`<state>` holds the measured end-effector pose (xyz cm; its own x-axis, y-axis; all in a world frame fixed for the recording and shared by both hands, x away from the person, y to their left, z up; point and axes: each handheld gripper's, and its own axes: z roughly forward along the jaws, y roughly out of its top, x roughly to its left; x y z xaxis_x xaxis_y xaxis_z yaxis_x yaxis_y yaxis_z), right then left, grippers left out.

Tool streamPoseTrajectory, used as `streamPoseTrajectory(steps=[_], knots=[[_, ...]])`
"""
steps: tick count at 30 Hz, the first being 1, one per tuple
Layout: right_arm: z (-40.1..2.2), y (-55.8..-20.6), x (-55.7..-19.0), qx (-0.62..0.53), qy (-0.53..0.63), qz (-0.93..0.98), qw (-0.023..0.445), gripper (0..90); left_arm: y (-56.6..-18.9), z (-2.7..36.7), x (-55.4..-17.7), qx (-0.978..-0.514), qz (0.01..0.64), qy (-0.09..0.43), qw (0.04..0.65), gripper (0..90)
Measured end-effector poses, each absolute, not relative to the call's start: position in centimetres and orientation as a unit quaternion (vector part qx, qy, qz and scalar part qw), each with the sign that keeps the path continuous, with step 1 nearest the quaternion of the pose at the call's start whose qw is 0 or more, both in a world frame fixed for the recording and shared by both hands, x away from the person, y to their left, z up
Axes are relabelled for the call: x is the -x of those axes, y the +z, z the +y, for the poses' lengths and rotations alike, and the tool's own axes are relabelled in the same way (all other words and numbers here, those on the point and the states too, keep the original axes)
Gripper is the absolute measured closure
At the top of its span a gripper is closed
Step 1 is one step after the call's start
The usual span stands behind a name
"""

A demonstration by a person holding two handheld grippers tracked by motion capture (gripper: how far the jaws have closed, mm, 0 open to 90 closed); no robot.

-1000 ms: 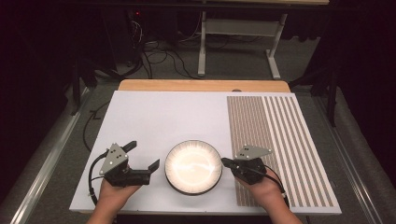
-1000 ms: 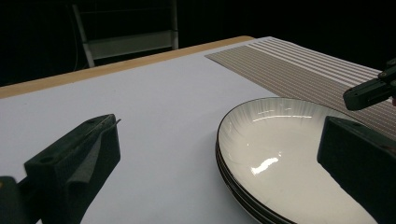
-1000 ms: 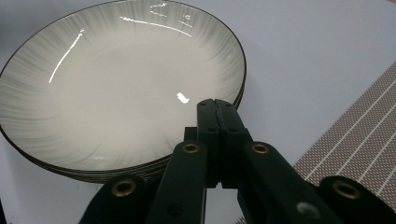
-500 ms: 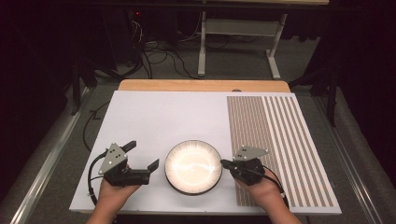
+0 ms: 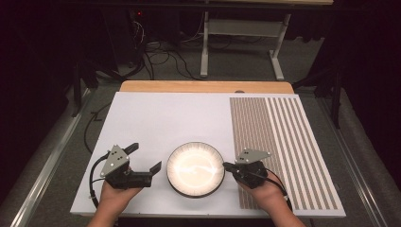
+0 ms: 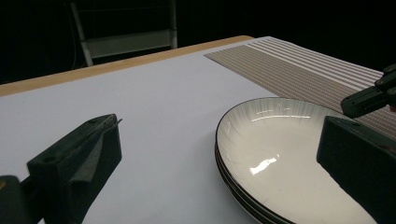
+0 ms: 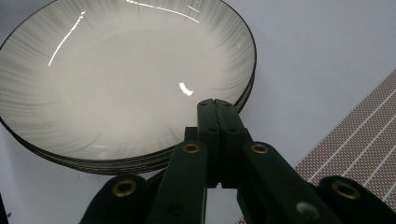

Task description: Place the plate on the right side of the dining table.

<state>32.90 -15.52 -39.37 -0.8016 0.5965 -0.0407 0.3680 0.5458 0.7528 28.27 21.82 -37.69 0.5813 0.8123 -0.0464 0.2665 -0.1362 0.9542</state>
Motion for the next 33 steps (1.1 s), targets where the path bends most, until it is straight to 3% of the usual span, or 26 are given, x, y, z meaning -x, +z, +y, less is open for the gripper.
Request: streamPoseTrajectory(steps=[33], knots=[[-15.22, -39.54, -33.00, -0.275, 0.384, 0.870, 0.143, 90.0, -37.62, 21.86, -28.26, -0.709, 0.380, 0.254, 0.538, 0.6]])
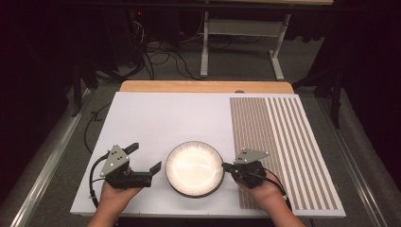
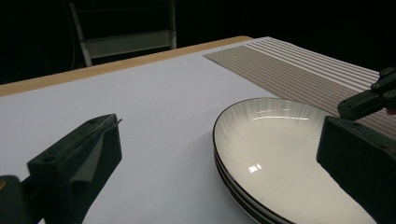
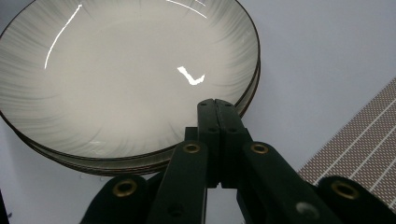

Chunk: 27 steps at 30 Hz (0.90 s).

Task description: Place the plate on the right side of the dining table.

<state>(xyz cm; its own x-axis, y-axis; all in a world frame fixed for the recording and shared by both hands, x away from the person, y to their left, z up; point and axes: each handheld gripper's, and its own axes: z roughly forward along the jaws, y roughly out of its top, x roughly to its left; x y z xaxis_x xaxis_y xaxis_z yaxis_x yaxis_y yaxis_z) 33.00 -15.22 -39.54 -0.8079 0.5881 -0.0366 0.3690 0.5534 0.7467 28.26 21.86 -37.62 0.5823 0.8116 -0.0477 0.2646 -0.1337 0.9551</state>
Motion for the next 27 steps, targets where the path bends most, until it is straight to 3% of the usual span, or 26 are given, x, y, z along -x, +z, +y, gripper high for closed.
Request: streamPoseTrajectory(steps=[27], knots=[[-13.9, -39.8, -32.9, -0.263, 0.381, 0.876, 0.136, 90.0, -37.5, 22.0, -28.2, -0.706, 0.382, 0.253, 0.539, 0.7]])
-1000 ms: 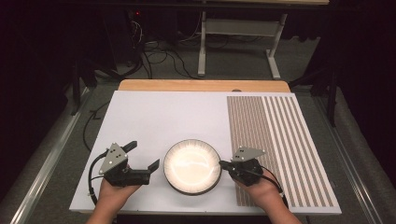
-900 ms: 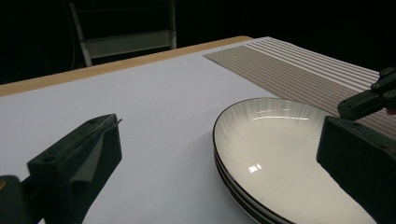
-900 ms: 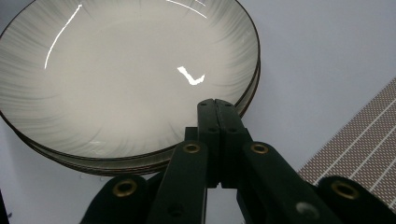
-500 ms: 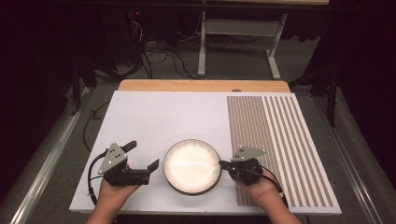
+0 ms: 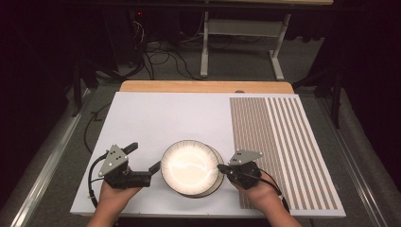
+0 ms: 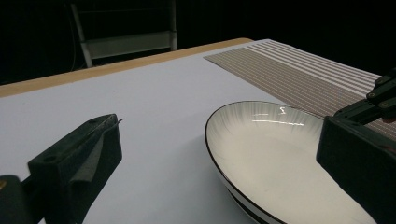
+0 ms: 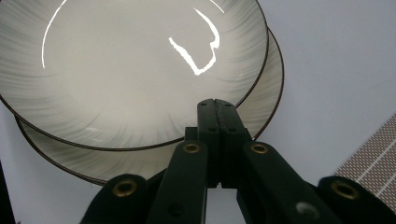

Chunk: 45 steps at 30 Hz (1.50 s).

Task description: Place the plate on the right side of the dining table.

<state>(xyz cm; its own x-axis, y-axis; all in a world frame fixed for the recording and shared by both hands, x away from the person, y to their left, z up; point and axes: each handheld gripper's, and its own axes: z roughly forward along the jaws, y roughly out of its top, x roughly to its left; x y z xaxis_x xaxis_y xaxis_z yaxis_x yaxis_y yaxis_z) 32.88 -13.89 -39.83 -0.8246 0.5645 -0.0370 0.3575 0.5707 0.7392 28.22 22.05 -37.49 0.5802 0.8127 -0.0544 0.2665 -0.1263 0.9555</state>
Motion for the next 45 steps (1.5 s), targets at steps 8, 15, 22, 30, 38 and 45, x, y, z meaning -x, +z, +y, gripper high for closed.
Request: streamPoseTrajectory(steps=[8, 15, 22, 30, 38, 45], knots=[[-13.0, -40.0, -32.8, -0.254, 0.380, 0.879, 0.133, 90.0, -37.5, 22.0, -28.3, -0.707, 0.382, 0.252, 0.540, 0.7], [-13.0, -40.0, -32.8, -0.256, 0.380, 0.879, 0.131, 90.0, -37.5, 22.0, -28.3, -0.708, 0.382, 0.251, 0.538, 0.7], [-13.0, -39.9, -32.8, -0.255, 0.379, 0.880, 0.127, 90.0, -37.6, 21.9, -28.3, -0.708, 0.384, 0.249, 0.538, 0.8], [-12.9, -40.0, -32.9, -0.250, 0.381, 0.881, 0.125, 90.0, -37.6, 21.9, -28.3, -0.709, 0.384, 0.249, 0.537, 0.8], [-11.9, -40.3, -32.9, -0.244, 0.380, 0.885, 0.115, 90.0, -37.7, 21.8, -28.5, -0.711, 0.386, 0.240, 0.536, 1.0], [-10.7, -40.5, -32.6, -0.231, 0.376, 0.890, 0.112, 90.0, -37.9, 21.7, -28.6, -0.712, 0.393, 0.233, 0.533, 1.1]])
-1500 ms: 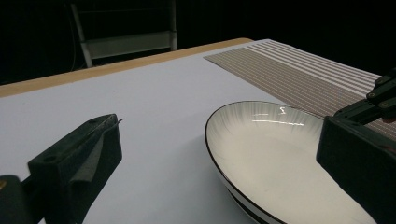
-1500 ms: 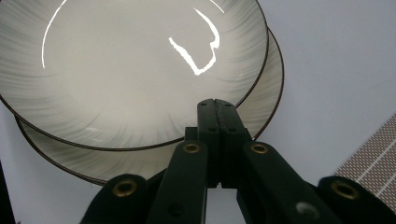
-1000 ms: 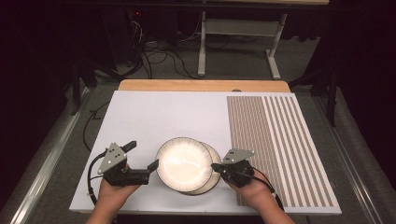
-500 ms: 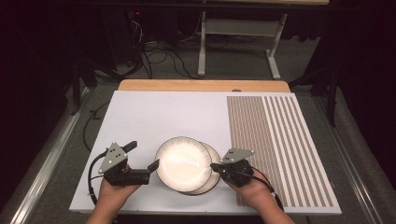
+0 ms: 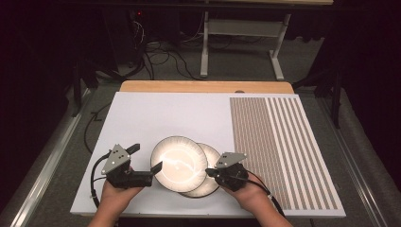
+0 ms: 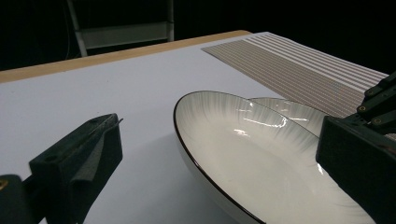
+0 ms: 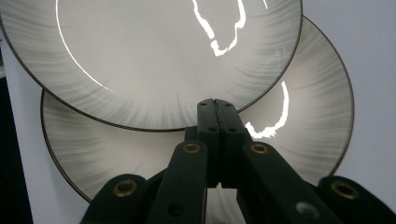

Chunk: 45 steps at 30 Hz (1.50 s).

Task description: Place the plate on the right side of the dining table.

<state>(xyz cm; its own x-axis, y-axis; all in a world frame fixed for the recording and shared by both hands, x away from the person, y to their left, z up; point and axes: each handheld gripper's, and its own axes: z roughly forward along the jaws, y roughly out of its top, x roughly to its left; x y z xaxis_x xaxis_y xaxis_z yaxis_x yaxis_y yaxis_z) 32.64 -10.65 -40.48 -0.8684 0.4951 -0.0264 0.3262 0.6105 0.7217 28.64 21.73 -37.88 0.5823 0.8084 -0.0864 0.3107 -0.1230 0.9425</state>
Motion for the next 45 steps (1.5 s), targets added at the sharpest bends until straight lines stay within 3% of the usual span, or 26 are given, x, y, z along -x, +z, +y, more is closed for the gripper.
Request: streamPoseTrajectory(steps=[25, 41, 45], knots=[[-10.1, -40.6, -32.4, -0.223, 0.373, 0.892, 0.124, 90.0, -39.4, 19.9, -30.4, -0.748, 0.441, 0.123, 0.481, 4.3], [-10.1, -40.6, -32.4, -0.218, 0.368, 0.895, 0.129, 90.0, -40.3, 19.3, -31.1, -0.756, 0.461, 0.041, 0.463, 17.9], [-10.1, -40.6, -32.3, -0.219, 0.368, 0.894, 0.131, 90.0, -40.3, 19.4, -31.2, -0.756, 0.465, 0.034, 0.460, 25.3]])
